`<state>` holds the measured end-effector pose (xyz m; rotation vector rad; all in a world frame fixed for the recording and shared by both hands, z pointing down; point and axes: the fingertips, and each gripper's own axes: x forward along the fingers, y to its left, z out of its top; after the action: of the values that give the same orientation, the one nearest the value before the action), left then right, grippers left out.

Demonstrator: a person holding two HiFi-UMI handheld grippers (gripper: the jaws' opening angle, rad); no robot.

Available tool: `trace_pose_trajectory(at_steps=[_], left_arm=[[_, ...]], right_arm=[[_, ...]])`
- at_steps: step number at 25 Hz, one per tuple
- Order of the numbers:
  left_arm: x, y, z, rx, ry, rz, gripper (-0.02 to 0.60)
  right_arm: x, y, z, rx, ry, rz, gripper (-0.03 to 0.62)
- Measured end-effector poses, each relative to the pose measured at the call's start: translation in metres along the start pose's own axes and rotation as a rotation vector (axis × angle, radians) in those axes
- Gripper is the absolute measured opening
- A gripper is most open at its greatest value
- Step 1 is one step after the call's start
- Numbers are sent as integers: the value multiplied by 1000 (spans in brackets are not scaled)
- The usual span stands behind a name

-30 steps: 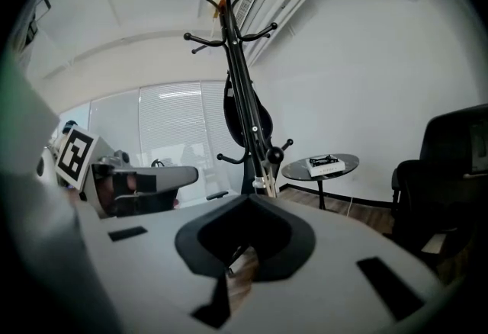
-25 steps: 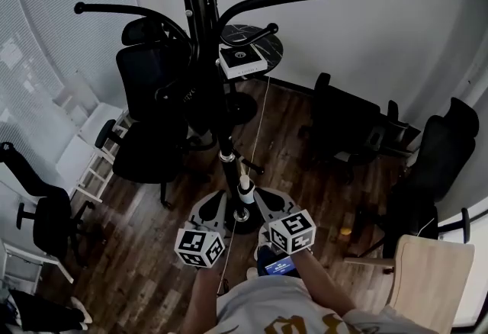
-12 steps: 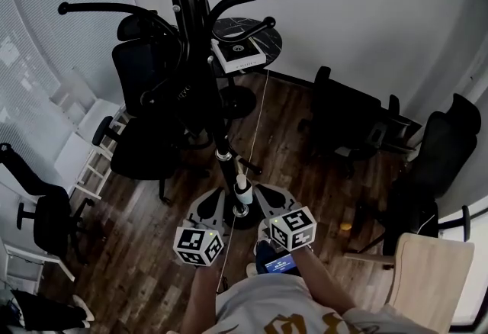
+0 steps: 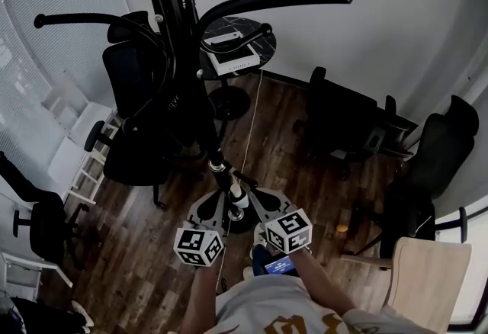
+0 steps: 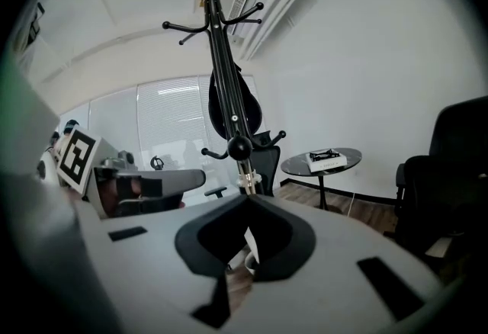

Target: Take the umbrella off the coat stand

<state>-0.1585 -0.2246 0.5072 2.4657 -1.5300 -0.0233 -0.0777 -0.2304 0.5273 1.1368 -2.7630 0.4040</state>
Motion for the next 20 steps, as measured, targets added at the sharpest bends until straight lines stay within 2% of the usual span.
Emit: trace_pose_trajectory(at_steps=[7, 11, 20], left_arm=[[22, 8, -5, -13, 20, -13, 21], [33, 6, -10, -17, 38, -41, 21], [53, 3, -17, -52, 71, -105, 23]], right_arm=[[17, -11, -2, -15, 31, 14, 13], [22, -15, 0, -54, 26, 3, 12], [30, -28, -4, -62, 30, -20, 12]])
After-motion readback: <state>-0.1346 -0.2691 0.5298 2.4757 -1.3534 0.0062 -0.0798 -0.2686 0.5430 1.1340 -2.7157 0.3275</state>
